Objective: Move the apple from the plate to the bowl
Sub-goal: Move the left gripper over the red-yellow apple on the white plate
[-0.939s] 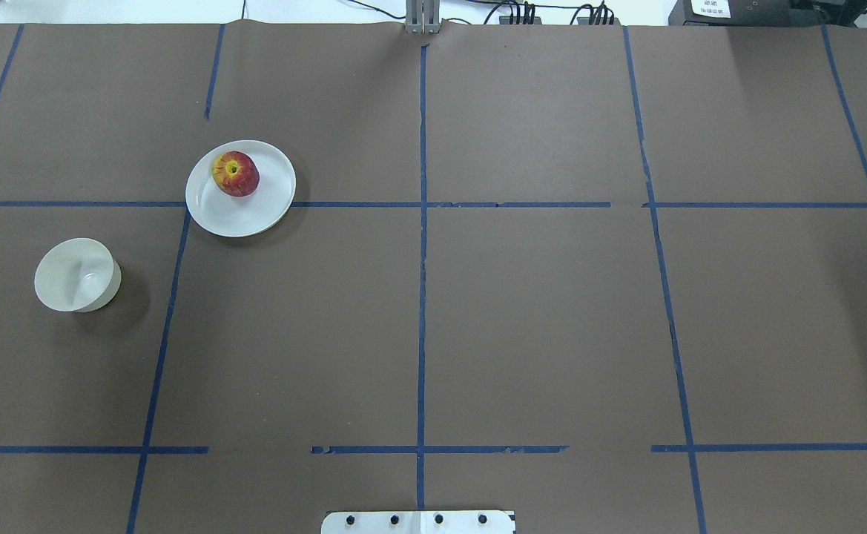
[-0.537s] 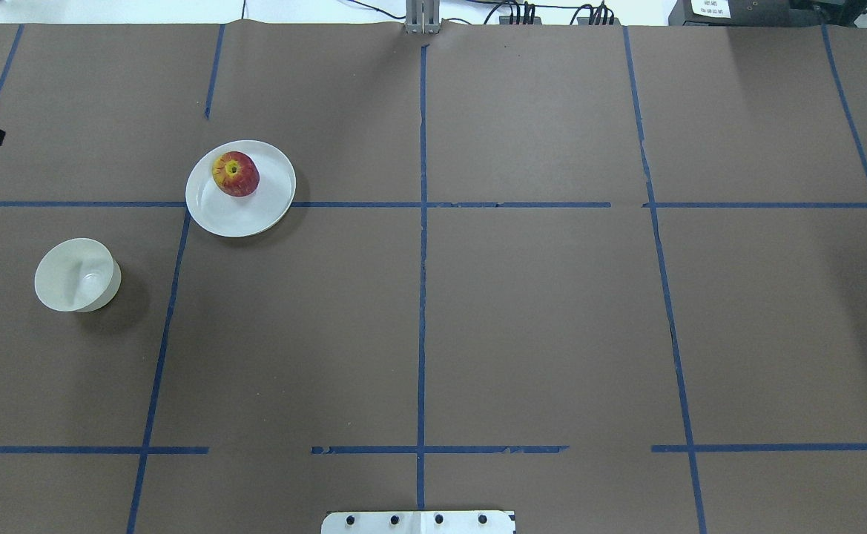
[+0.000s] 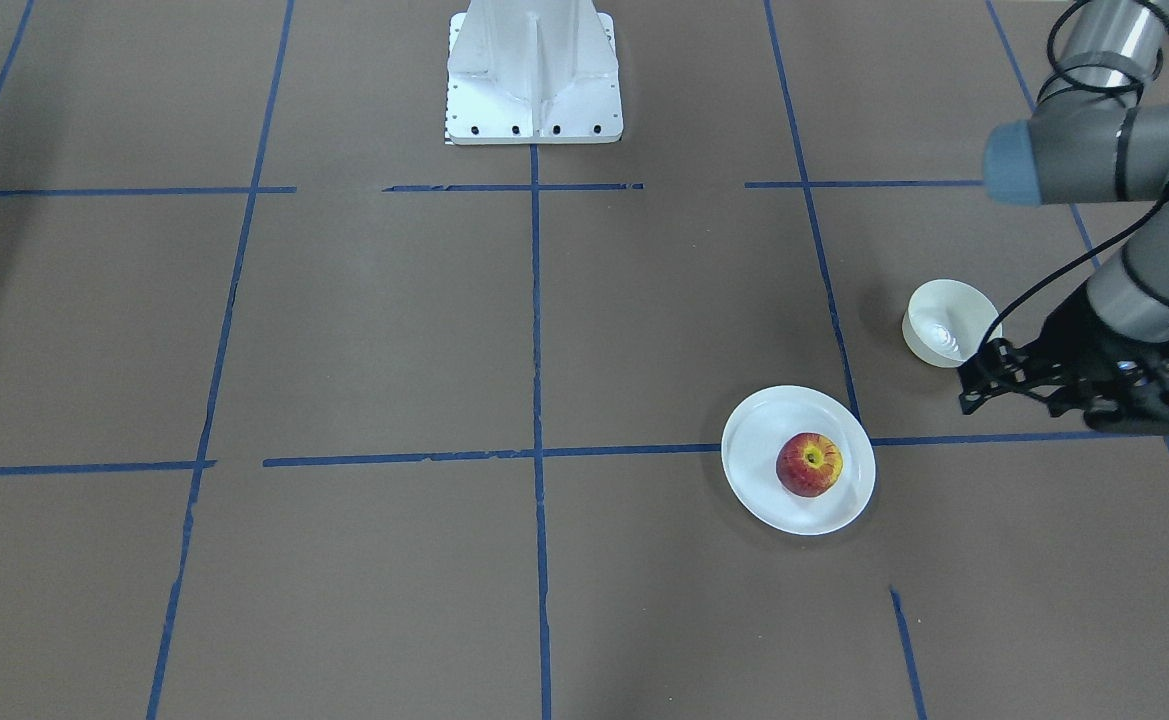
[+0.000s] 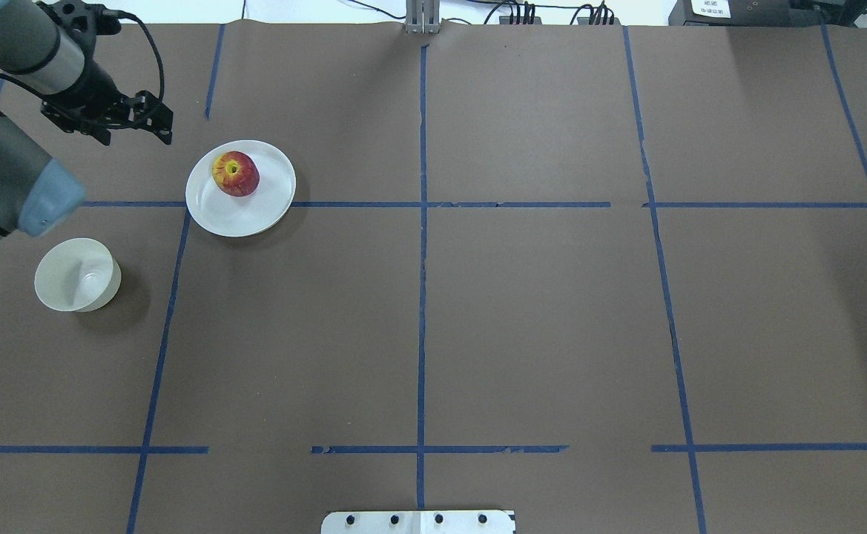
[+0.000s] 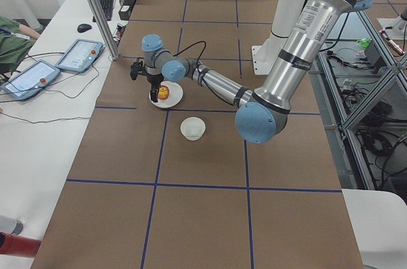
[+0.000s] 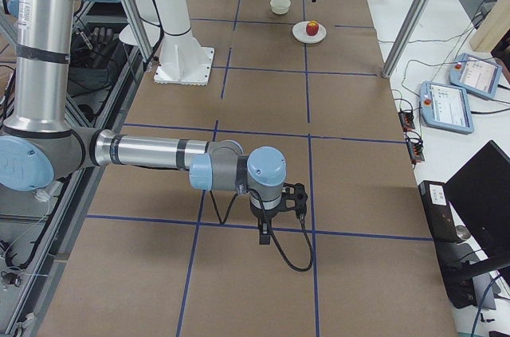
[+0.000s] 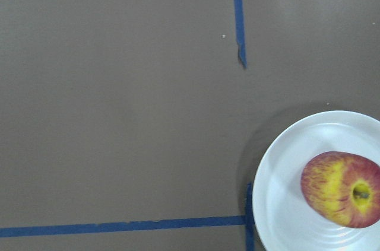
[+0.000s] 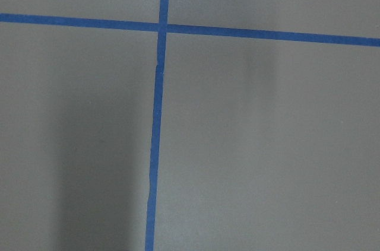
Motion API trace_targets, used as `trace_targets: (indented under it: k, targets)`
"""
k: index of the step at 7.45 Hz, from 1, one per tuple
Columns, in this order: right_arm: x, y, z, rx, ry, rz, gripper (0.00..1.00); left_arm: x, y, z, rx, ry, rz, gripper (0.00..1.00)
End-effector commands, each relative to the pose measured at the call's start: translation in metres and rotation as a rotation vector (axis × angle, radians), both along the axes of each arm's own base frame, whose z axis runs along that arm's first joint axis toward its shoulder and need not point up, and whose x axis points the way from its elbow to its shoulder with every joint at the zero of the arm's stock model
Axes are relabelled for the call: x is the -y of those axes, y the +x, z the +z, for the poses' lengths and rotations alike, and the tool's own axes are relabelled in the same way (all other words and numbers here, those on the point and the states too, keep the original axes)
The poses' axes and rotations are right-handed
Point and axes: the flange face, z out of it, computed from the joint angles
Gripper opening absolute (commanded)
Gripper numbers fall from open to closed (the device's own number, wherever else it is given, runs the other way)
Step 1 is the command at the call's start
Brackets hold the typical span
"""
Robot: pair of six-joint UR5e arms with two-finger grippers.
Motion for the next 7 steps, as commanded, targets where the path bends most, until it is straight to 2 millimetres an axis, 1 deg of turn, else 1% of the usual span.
trace_targets:
  k: [1, 2, 3, 4, 5, 6, 7]
  targets:
    - [0.000, 0.000, 0.000, 0.000, 0.000, 0.000, 1.00, -0.001, 0.066, -0.013, -0.009, -0.036, -0.064, 1.00]
    - [0.000, 0.000, 0.000, 0.000, 0.000, 0.000, 1.00, 0.004, 0.076, -0.018, -0.002, -0.030, -0.089, 1.00]
    - [0.000, 0.000, 0.000, 0.000, 0.000, 0.000, 1.00, 0.004, 0.078, -0.018, -0.012, -0.030, -0.095, 1.00]
    - [0.000, 0.000, 0.000, 0.000, 0.000, 0.000, 1.00, 0.006, 0.088, -0.015, -0.016, -0.031, -0.093, 1.00]
    - [0.000, 0.000, 0.000, 0.000, 0.000, 0.000, 1.00, 0.009, 0.101, -0.008, -0.028, -0.044, -0.100, 1.00]
    - [0.000, 0.000, 0.000, 0.000, 0.000, 0.000, 1.00, 0.006, 0.109, -0.001, -0.028, -0.047, -0.091, 1.00]
    - [0.000, 0.000, 0.000, 0.000, 0.000, 0.000, 1.00, 0.003, 0.115, 0.000, -0.026, -0.048, -0.084, 1.00]
